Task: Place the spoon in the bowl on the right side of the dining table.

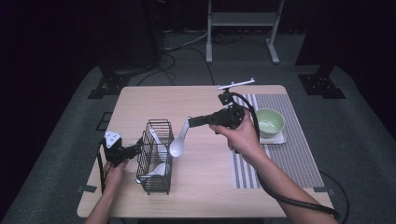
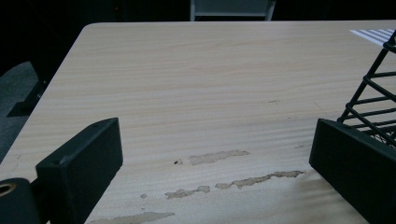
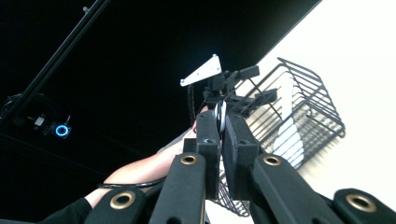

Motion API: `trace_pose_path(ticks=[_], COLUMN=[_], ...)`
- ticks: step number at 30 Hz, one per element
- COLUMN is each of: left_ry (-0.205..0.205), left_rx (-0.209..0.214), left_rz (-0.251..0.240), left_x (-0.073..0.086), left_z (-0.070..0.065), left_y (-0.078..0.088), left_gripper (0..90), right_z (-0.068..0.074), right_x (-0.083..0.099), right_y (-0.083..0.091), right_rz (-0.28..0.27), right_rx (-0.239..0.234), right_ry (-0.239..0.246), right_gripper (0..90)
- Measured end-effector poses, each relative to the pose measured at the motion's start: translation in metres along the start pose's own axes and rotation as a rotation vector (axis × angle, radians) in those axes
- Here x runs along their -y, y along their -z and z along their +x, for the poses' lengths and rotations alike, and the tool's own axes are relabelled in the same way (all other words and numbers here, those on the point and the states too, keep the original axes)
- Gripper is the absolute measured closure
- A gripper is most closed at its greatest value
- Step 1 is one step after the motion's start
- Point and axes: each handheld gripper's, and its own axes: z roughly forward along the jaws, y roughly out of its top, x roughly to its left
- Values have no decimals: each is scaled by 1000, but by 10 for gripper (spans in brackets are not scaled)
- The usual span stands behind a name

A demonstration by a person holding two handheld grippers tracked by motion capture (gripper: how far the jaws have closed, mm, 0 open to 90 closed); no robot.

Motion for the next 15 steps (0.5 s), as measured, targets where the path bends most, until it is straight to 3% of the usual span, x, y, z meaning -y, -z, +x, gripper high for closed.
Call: trace_pose_path(ticks=[15], left_ry=[3], left_rx=[0], left_rz=[-1], left_x=[0], left_z=[0], left_y=[0], left_gripper=[16], right_z=[-23], right_x=[19], right_y=[30], right_rz=[-47], right_rx=[33], right_ry=[-63], right_gripper=[857])
